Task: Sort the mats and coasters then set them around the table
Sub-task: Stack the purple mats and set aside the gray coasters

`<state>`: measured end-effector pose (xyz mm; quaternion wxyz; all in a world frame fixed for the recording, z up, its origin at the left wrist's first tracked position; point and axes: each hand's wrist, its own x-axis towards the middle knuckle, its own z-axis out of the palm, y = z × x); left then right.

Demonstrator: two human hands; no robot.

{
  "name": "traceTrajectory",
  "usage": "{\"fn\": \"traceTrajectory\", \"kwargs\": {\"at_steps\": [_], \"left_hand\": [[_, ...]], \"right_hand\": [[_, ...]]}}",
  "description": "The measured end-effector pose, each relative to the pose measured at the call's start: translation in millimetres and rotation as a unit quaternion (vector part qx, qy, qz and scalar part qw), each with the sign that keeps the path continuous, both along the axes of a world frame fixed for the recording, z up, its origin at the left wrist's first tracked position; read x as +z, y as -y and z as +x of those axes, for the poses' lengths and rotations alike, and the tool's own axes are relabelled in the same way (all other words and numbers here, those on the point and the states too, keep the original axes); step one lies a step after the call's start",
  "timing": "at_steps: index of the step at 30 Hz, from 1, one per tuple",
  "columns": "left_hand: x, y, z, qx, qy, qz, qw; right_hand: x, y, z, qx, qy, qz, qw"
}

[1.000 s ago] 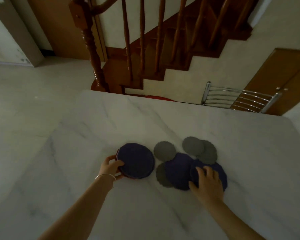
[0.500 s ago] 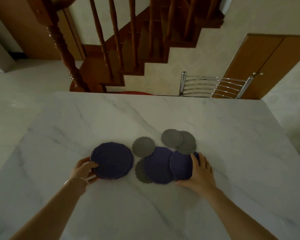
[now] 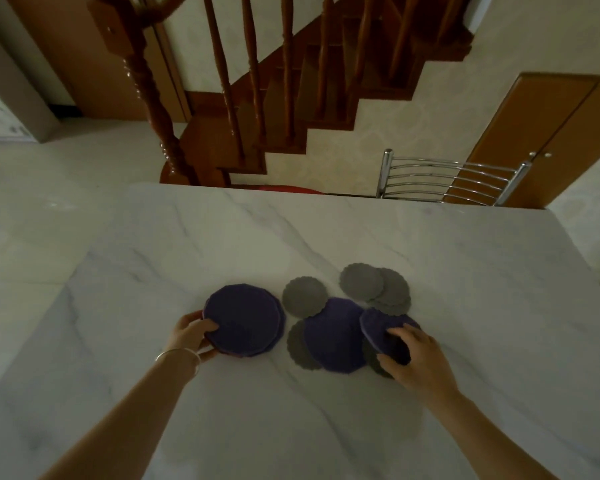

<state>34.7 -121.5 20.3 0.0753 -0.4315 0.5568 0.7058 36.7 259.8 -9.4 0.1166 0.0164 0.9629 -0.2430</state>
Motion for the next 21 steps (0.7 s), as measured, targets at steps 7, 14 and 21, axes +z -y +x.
{"fn": "traceTrajectory", "kwargs": {"at_steps": [7, 14, 21], "left_hand": [[6, 0, -1, 0.004, -0.002, 0.008, 1.0], [8, 3, 0, 0.004, 0.006, 0.023, 1.0], [8, 4, 0, 0.019, 0.003, 0.039, 0.999]], "right_hand": [[26, 10, 1, 0.092, -0.227, 0.098, 0.965], [74, 49, -25, 0.076, -0.355, 0.082, 0.928], [91, 169, -40, 0.141, -0.376, -0.066, 0.914]]}}
